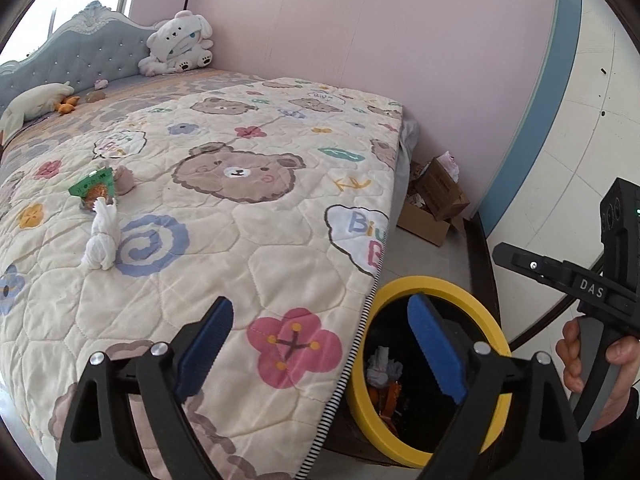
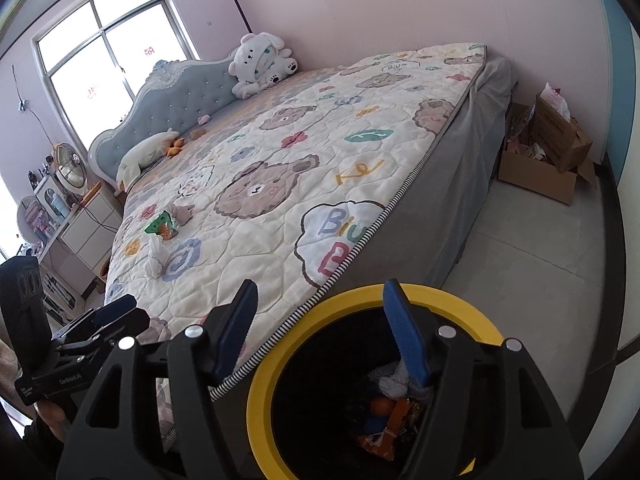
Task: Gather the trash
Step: 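Reach the left tool to the green snack bag while the right tool reaches the white tissue bundle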
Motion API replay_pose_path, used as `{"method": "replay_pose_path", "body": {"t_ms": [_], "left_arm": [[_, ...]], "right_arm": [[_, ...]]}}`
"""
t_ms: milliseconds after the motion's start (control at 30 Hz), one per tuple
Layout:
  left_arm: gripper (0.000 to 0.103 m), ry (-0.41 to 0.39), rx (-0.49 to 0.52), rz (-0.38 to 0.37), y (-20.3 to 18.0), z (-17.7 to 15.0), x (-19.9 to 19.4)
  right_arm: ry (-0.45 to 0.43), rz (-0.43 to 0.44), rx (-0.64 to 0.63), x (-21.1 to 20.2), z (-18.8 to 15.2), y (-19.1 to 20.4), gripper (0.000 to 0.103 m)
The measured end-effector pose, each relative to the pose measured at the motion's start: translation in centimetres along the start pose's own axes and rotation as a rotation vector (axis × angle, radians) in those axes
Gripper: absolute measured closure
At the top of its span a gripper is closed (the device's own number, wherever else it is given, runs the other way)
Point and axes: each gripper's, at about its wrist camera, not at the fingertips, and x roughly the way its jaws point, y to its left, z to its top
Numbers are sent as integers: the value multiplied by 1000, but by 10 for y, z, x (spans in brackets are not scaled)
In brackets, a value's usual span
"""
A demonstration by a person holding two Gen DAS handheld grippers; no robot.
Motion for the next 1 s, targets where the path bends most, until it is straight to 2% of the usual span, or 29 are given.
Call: {"method": "replay_pose_path", "body": {"t_ms": [333, 700, 867, 1000], "left_arm": [[14, -52, -47, 86, 59, 14, -20], [11, -159, -129, 229, 153, 45, -52], [11, -178, -187, 278, 198, 62, -52], [11, -168, -189, 318, 225, 76, -43]], "right_arm": [[11, 44, -39, 30, 15, 44, 38], [26, 134, -101, 74, 28, 111, 35], [59, 181, -135, 104, 30, 146, 35], [80, 210, -156, 125, 28, 172, 35]]}}
